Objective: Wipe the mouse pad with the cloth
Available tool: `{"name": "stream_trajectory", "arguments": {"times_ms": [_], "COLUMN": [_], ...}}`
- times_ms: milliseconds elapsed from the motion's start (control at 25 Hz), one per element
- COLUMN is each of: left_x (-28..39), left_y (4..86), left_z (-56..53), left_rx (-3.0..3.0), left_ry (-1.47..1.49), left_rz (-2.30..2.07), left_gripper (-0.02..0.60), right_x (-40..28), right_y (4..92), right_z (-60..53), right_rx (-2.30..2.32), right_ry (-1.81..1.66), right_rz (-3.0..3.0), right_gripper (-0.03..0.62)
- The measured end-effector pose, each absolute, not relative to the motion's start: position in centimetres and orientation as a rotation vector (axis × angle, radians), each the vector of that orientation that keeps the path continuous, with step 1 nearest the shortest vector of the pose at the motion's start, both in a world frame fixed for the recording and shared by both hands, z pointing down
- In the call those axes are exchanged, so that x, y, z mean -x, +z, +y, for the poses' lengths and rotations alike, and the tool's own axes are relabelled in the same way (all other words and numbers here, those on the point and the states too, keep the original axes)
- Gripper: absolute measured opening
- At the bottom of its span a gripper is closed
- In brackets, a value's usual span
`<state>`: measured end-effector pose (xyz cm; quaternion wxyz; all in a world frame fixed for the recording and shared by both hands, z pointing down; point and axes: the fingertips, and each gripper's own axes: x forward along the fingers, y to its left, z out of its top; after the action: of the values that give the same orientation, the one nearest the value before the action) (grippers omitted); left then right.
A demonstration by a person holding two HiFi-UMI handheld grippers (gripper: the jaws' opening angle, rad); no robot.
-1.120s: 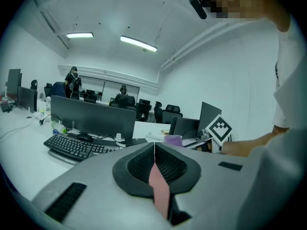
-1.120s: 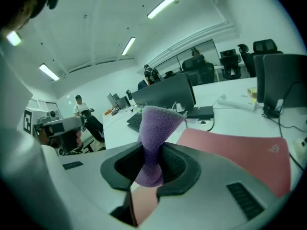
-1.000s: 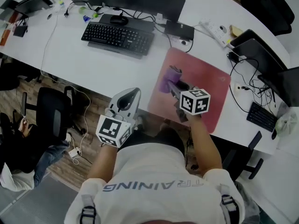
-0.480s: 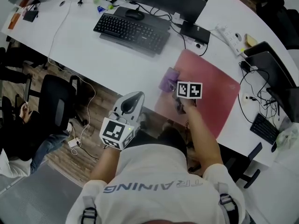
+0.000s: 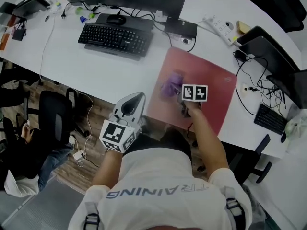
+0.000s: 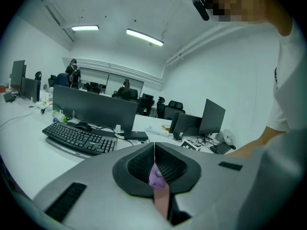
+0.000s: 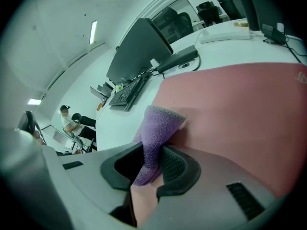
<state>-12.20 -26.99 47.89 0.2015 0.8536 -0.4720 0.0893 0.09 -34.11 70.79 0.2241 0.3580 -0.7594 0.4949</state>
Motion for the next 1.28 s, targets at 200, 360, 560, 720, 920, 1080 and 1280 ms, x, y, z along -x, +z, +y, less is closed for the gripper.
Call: {"name": "stream_trajectory", "arguments": {"times_ms": [200,360,560,720,920,1080,1280], "left_x": [8.6,5.4,1.8,-0.7,-3.0,-4.4,-4.2], "left_y": [48.1,48.1,48.2,48.2,48.5,47.8,47.1], "left_z": [-28.4,-29.5,-30.5,-31.1,-31.9,-31.9,-31.4], "left_rx": [-2.423,-2.456,-2.488,-2.518,-2.531,-2.558,-2.574], "left_ry": [0.258,0.262,0.263,0.263,0.254,0.239,0.226], "left_rz": [-1.236,-1.170,-1.093,-1.029,-0.975,-0.935,-0.917], "left_gripper": [0.032,0.032,0.032,0.032,0.032,0.032,0.032], "right_x": [-4.7,-8.9,-14.3,-18.9,-24.8,-29.0,-32.8], "right_y": [70.8,70.9,70.8,70.9,71.0,71.1,71.1], "right_z": [-33.0,-32.0,-30.5,-28.9,-27.0,-25.3,-23.7], "right_rx": [-1.023,-1.037,-1.080,-1.143,-1.214,-1.281,-1.378], "right_ry": [1.406,1.408,1.418,1.454,1.458,1.482,1.498], "right_rz": [-2.074,-2.042,-1.991,-1.940,-1.864,-1.794,-1.710], "right_gripper": [0.104,0.104,0.104,0.106,0.107,0.109,0.112]}}
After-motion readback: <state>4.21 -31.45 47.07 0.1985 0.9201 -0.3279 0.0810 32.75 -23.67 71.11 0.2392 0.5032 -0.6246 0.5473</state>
